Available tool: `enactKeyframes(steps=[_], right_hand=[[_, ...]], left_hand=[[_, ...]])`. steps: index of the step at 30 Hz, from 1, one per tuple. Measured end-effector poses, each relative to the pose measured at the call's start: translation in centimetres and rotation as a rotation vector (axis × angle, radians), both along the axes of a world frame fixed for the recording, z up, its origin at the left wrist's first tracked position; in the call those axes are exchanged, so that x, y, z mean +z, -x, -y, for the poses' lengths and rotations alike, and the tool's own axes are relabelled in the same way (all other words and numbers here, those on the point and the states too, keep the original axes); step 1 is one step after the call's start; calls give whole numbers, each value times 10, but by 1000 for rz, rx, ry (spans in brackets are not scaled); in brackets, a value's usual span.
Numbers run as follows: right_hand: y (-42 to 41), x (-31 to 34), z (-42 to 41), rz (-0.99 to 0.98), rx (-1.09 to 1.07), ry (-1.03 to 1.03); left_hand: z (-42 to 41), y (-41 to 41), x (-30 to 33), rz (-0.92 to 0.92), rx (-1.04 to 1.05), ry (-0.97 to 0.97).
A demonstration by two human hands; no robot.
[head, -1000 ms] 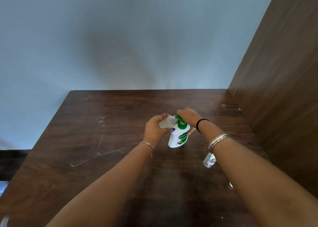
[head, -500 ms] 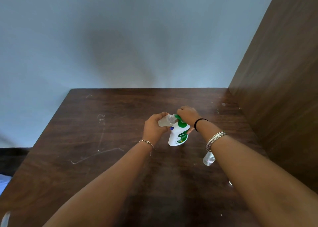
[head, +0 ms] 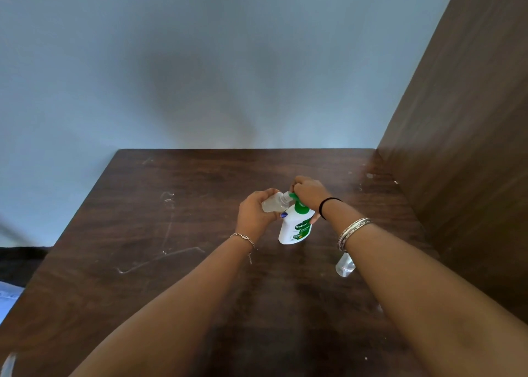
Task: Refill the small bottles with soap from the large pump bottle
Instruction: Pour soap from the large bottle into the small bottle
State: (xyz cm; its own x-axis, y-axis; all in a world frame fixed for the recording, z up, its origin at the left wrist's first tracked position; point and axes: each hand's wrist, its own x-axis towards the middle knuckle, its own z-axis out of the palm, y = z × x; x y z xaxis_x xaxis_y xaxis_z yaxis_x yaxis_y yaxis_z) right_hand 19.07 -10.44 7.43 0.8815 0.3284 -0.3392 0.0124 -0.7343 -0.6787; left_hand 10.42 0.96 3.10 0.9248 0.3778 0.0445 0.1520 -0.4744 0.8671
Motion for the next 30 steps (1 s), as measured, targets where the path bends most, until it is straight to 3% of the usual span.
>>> enactKeyframes(steps=[5,8,14,19,27,30], right_hand=[[1,13,2,-115,34,30],[1,10,2,-66,69,76],[1,1,1,29,6,-20],[0,8,3,-112,20,10],[-1,-5,2,89,61,44],[2,0,3,58,77,48]], left_hand=[[0,-1,5,10,-12,-8],[2,-1,7,13,-18,-1],[0,1,2,-3,-6,1],[2,-1,2,9,-17,7],[0,0,-1,-8,-13,-3],[0,1,-1,-6,-9,13]])
